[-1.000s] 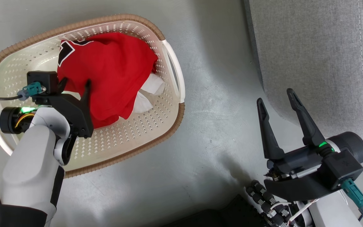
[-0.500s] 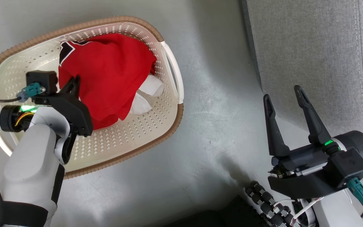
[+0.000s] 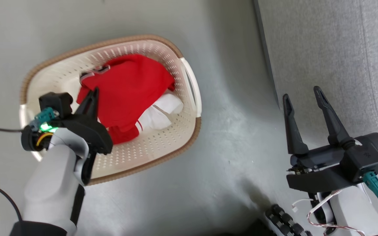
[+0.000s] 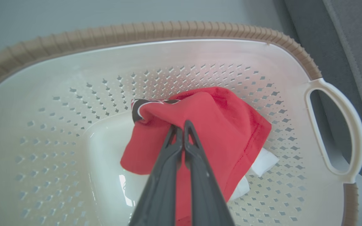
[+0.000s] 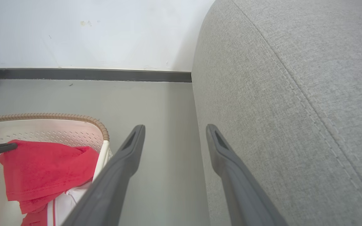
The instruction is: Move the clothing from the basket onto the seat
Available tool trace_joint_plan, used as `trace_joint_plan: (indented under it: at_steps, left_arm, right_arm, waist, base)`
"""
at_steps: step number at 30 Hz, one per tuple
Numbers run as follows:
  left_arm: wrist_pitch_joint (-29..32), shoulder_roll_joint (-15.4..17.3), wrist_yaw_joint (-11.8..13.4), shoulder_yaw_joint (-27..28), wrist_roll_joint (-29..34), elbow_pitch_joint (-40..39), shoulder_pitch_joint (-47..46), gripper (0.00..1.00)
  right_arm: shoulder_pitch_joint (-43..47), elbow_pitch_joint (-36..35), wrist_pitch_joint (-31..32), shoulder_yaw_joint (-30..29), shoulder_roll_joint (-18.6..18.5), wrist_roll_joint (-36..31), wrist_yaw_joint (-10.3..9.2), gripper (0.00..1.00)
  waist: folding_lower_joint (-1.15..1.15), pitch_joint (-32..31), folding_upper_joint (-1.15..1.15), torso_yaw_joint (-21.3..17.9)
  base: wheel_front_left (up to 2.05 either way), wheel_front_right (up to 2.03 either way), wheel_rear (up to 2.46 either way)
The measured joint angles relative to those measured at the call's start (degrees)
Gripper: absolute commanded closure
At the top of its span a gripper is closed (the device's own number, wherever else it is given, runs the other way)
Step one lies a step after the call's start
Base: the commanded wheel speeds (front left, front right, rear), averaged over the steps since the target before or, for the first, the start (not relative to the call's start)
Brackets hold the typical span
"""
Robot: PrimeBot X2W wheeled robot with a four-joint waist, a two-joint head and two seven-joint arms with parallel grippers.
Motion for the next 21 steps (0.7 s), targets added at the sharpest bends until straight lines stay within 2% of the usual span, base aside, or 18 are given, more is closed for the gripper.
trace_joint_plan:
  at_steps: [12,21]
  left_arm:
    - [-4.74,-2.47,-0.48,-0.96,-2.02,-4.39,5.05,1.0]
    - [-5.41,-2.85,-0.56,-3.67,-1.82,-10.02,8.39,1.0]
  right_arm:
    - [-1.25,6.01,0.01,-1.14,-1.71,0.02,1.21,0.0]
    - [-2.21,10.38,0.01,4.27,-1.62,-0.4,4.69,0.0]
  waist:
    - [0.0,-9.0,0.0,4.47]
    - [-0.01,-16.39,0.0,8.04]
  base:
    - [0.0,0.0,0.0]
    - [0.0,0.0,0.0]
